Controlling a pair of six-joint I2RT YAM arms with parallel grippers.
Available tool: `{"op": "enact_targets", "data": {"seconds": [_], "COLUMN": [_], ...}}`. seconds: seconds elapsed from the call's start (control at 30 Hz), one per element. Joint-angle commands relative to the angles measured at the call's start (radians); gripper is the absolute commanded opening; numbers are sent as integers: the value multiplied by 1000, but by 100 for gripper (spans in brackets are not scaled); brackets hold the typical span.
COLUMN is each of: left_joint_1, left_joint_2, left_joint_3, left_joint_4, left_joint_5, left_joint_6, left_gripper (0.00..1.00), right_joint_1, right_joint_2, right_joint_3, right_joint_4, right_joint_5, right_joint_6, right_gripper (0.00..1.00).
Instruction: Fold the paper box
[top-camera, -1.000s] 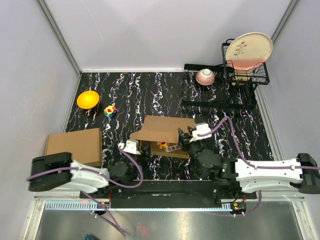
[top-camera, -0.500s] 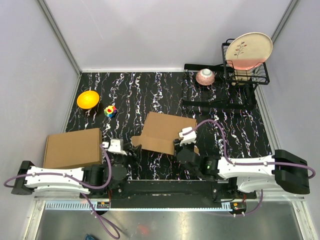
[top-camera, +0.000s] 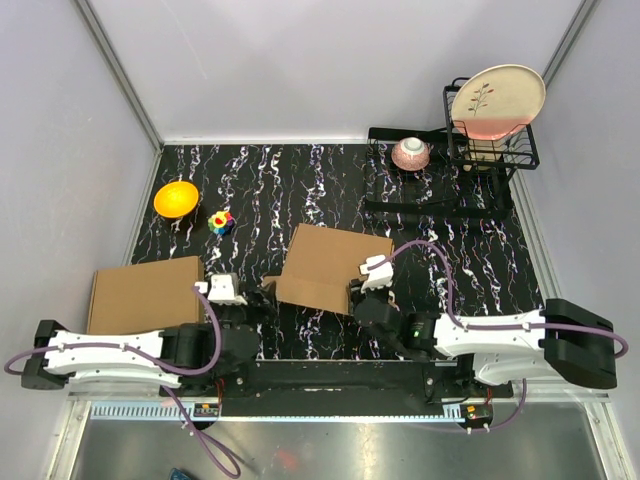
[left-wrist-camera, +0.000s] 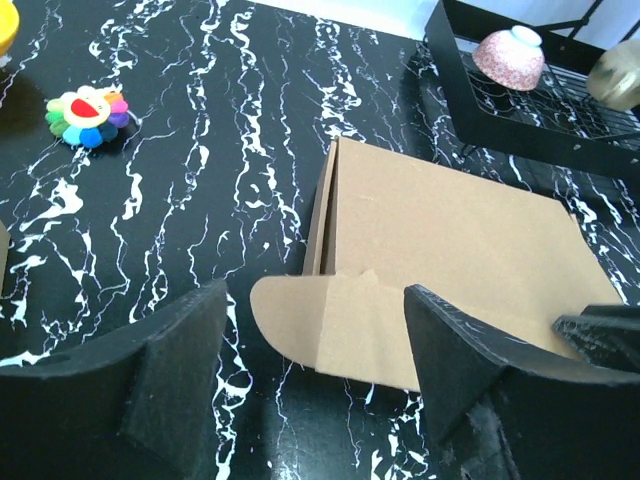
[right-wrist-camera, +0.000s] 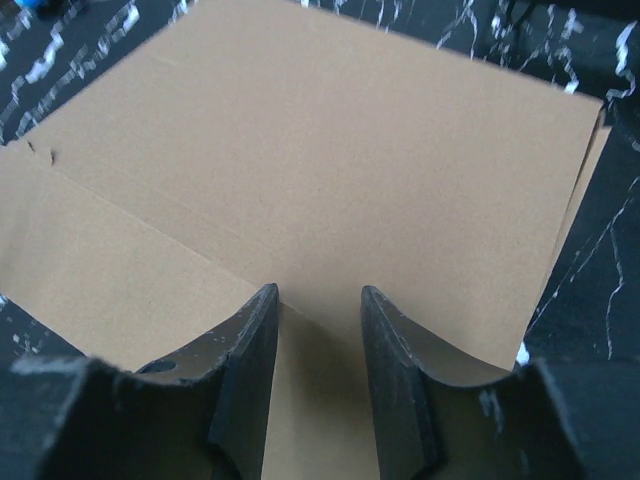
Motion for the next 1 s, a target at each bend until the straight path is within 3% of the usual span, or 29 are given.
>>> {"op": "enact_targets", "data": {"seconds": [0.0, 0.03, 0.13, 0.27, 0.43, 0.53, 0.67, 0.83, 0.97], "left_joint_1": [65, 94, 232, 450, 573, 640, 661, 662, 677], "left_joint_2": [33, 40, 77, 201, 385, 525, 704, 809, 834], "left_joint_3": [-65, -102, -117, -102, -24, 43, 97, 114, 96], "left_joint_4": [418, 506, 639, 751, 897, 920, 909, 860, 875], "left_joint_5": [35, 93, 282, 634, 747, 895, 919, 850, 834], "left_joint_6": [201, 316, 307, 294, 342, 339, 308, 268, 256], "left_gripper": [76, 77, 77, 76, 78, 78, 75, 75, 75], "right_joint_1": [-13, -13, -11, -13, -13, -14, -97, -333, -413], "right_joint_2": [66, 77, 69, 57, -8, -80, -204, -272, -226], "right_joint_3": [-42, -49, -52, -41, -33, -1, 68, 54, 25], "right_joint_4": [-15, -20, -32, -52, -106, -153, -236, -267, -279], "right_joint_5": [-63, -66, -64, -66, -54, 3, 62, -98, -196], "right_joint_6": [109, 126, 141, 144, 152, 126, 87, 106, 184], "right_gripper": [44, 43, 43, 43, 45, 48, 53, 64, 73]}}
